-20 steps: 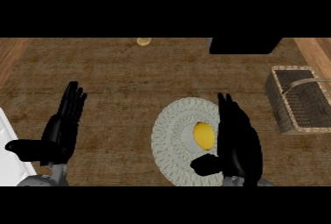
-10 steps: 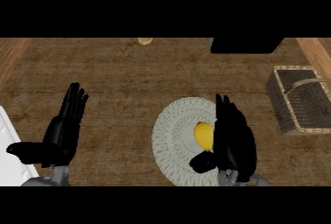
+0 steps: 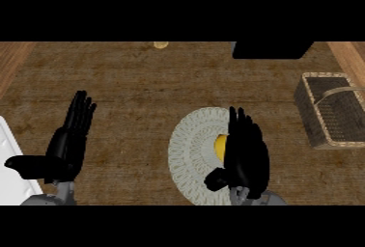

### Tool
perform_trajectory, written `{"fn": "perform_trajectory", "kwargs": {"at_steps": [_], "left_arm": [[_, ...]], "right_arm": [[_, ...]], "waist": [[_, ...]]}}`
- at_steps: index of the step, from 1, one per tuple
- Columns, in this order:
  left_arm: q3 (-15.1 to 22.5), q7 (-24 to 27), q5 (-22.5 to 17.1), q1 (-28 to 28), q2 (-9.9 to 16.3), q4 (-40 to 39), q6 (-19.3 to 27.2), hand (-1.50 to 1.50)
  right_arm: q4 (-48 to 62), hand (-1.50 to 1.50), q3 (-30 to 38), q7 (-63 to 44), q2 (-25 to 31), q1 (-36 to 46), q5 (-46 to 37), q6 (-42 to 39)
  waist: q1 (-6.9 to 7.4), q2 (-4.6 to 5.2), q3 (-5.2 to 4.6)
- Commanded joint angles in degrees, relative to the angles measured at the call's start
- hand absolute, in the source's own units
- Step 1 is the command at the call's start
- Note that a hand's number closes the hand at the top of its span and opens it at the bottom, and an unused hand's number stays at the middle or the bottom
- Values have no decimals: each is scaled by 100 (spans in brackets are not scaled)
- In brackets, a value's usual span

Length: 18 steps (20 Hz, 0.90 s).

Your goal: Pick the lemon from the placemat and place it in the basket

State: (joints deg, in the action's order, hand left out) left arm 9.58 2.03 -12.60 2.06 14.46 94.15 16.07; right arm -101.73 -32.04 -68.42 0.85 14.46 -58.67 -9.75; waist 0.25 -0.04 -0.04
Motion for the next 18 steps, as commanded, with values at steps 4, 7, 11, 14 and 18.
{"fn": "perform_trajectory", "kwargs": {"at_steps": [4, 7, 11, 14, 18], "left_arm": [[64, -61, 55, -450, -37, 525, -43, 0], [33, -280, 234, -68, -92, 355, 118, 0], [117, -382, 420, 92, -247, 246, 254, 0], [-51, -270, 232, 148, -192, 103, -36, 0], [-22, -26, 329, -132, -297, 185, -30, 0]], "right_arm": [[280, -150, 8, -1052, -81, 161, -142, 131], [564, -150, 443, -440, -81, -46, -131, 259], [841, -150, 4, -881, -82, 192, -73, 622], [1028, -150, 235, -523, -82, -7, -103, 634], [941, -150, 199, -587, -82, -192, -11, 479]], "waist": [[38, -10, 3], [-8, 3, 6], [14, 6, 5], [-9, 6, 4], [-16, 0, 3]]}}
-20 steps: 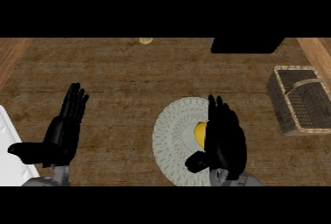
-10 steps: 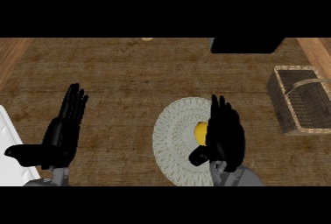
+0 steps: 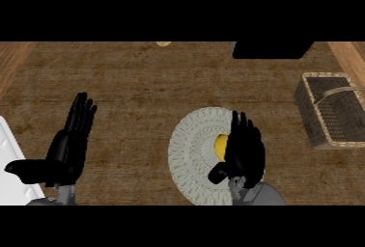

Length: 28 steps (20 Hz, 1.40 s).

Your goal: Pick the lemon from the placemat and place it in the basket

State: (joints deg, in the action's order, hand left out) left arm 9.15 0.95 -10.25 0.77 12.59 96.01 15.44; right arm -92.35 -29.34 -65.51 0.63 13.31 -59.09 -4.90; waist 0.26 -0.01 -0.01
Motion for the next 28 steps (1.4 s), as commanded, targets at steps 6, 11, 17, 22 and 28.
{"fn": "perform_trajectory", "kwargs": {"at_steps": [6, 11, 17, 22, 28], "left_arm": [[-46, -118, 134, 56, -124, 45, -22, 0], [-179, 21, 112, -244, -59, 248, -192, 0], [-354, -215, 193, 405, -196, -187, -181, 0], [-421, 117, 173, 226, -303, -385, -308, 0], [-392, -5, 316, -178, -287, -21, -499, 0]], "right_arm": [[303, -150, -71, -760, -59, -4, 183, 285], [554, -150, -39, -337, -60, -278, 128, 622], [714, -150, -69, -554, -60, 190, 368, 579], [885, -150, -193, -531, -60, 19, 303, 966], [1489, 150, 352, 380, -61, -76, 361, 983]], "waist": [[-5, -2, 1], [-4, -5, 1], [-18, 2, 1], [-26, 0, 0], [-9, -1, 1]]}}
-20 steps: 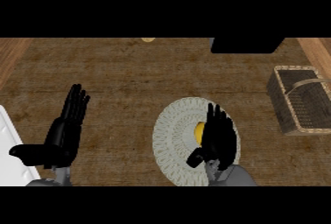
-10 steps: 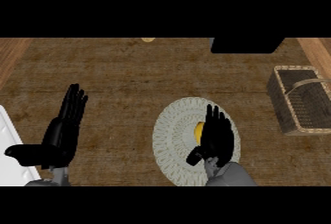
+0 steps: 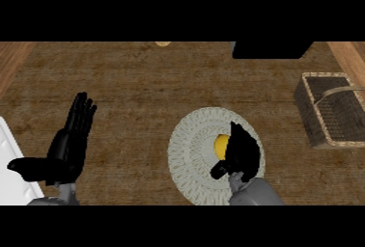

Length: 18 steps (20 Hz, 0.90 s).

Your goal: Pick the lemon from the placemat and place it in the basket

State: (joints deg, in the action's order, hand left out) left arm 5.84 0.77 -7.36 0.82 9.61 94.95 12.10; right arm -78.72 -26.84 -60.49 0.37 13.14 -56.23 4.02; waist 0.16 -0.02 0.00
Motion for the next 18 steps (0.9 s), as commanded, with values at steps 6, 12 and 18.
{"fn": "perform_trajectory", "kwargs": {"at_steps": [6, 12, 18], "left_arm": [[-52, -96, 238, -29, -197, 69, -34, 0], [-235, -292, 175, -19, -93, 267, -246, 0], [38, 145, 489, -140, -543, -38, 0, 0]], "right_arm": [[323, 150, -50, 109, -36, 282, 49, -524], [1098, 150, -132, 301, -37, 574, -99, -9], [-75, 150, -594, 932, 267, 96, -161, -668]], "waist": [[1, -1, 0], [19, 3, 1], [-27, -4, -1]]}}
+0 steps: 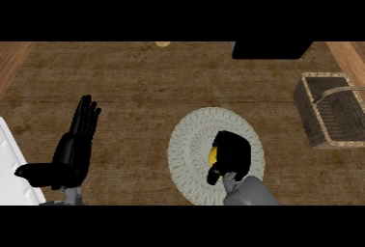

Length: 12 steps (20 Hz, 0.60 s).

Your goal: Pick the lemon from the placemat and place it in the basket

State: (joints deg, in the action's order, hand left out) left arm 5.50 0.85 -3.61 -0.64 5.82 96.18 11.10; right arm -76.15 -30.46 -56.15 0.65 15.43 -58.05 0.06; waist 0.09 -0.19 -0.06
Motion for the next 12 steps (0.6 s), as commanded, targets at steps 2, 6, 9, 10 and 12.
{"fn": "perform_trajectory", "kwargs": {"at_steps": [2, 6, 9, 10, 12], "left_arm": [[-60, -223, -61, 126, 8, 98, 8, 0], [-190, 18, -140, 17, 125, -36, -172, 0], [-79, -371, 34, 98, 30, 322, 68, 0], [-169, 147, -91, -113, 2, -67, -102, 0], [-117, -71, 23, 50, 7, 10, -12, 0]], "right_arm": [[-533, 150, -972, 1024, 296, -397, -46, -346], [-1195, 150, -1269, 2109, 1233, -747, -97, -185], [-1993, 150, -1138, 2042, 1348, -814, -225, -125], [-2482, 150, -1176, 2028, 1277, -955, -57, -122], [-2873, 150, -1124, 2152, 1300, -1320, 56, 265]], "waist": [[-18, -5, 7], [-47, -2, 5], [-37, -2, 7], [-63, -4, 3], [-93, -2, 7]]}}
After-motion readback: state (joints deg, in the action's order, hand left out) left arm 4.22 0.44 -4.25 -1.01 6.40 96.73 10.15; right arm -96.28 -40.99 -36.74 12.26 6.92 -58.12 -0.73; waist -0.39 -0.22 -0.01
